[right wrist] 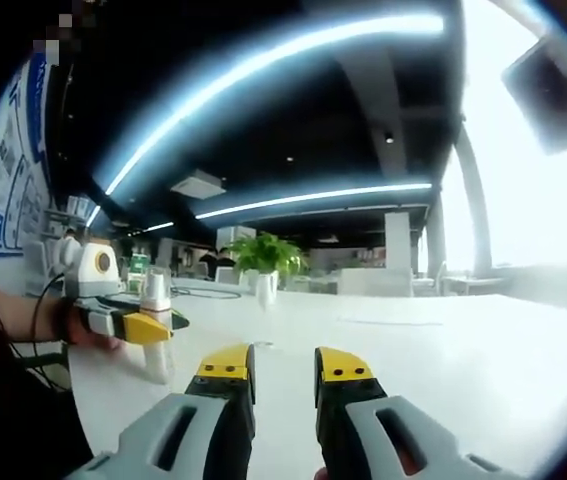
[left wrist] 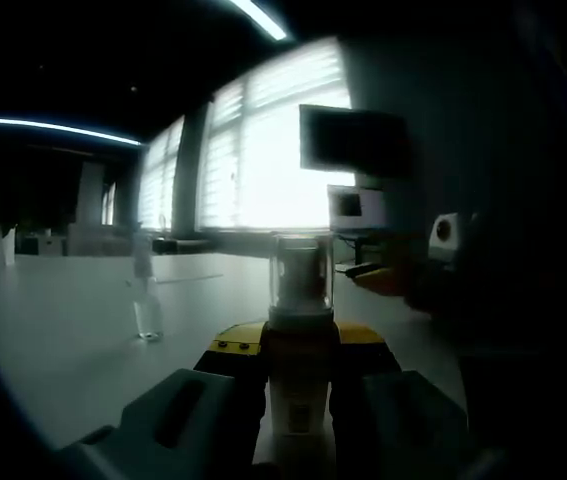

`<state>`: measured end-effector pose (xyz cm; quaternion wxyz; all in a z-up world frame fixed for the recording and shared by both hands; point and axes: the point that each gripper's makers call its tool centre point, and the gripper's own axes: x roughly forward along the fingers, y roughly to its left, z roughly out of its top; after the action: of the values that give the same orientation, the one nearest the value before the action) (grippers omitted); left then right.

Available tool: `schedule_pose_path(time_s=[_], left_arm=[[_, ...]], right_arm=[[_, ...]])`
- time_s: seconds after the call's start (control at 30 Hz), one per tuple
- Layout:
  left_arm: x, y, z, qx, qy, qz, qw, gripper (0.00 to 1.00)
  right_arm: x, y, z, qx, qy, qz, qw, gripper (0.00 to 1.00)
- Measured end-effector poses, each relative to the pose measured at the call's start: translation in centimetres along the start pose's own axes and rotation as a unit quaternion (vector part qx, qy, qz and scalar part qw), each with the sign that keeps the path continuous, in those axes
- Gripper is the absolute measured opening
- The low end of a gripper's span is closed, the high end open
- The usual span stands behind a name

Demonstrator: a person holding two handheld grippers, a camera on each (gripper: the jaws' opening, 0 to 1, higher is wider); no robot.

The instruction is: Clamp pump bottle remove cover press pump head put on cover

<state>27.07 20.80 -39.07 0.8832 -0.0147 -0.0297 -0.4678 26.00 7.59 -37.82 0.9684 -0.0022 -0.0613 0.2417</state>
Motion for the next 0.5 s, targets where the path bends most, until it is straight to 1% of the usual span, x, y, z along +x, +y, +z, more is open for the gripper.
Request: schedule_pose_path(time_s=[0.17, 0.3, 0.4, 0.43, 0.5], left_arm=[[-0.1, 0.5, 0.0, -0.003, 0.001, 0.007, 1.0000, 0.14], [-0.1, 0.4, 0.0, -0.004, 0.001, 0.008, 1.0000, 0.14], [0.0, 0.8, 0.0, -0.009, 0.001, 0.014, 0.9999, 0.14], [-0.1, 1.0, 0.1, -0.013, -0.001, 0.015, 0.9998, 0.14], [0.0, 1.2, 0.6, -0.033, -0.010, 0.015, 0.9993, 0.14]], right_arm=[[-0.1, -0.4, 0.1, 0.009, -0.005, -0.001, 0.9999, 0.18], [0.0, -0.7, -0.2, 0.004, 0.005, -0.010, 0.9999, 0.18], [0.0, -0.8, -0.3, 0.002, 0.008, -0.013, 0.9999, 0.18], [0.0, -0.9, -0.3, 0.004, 0.007, -0.013, 0.9999, 0.18], [-0.1, -1.0, -0.3, 0.005, 0.007, -0.015, 0.9998, 0.18]])
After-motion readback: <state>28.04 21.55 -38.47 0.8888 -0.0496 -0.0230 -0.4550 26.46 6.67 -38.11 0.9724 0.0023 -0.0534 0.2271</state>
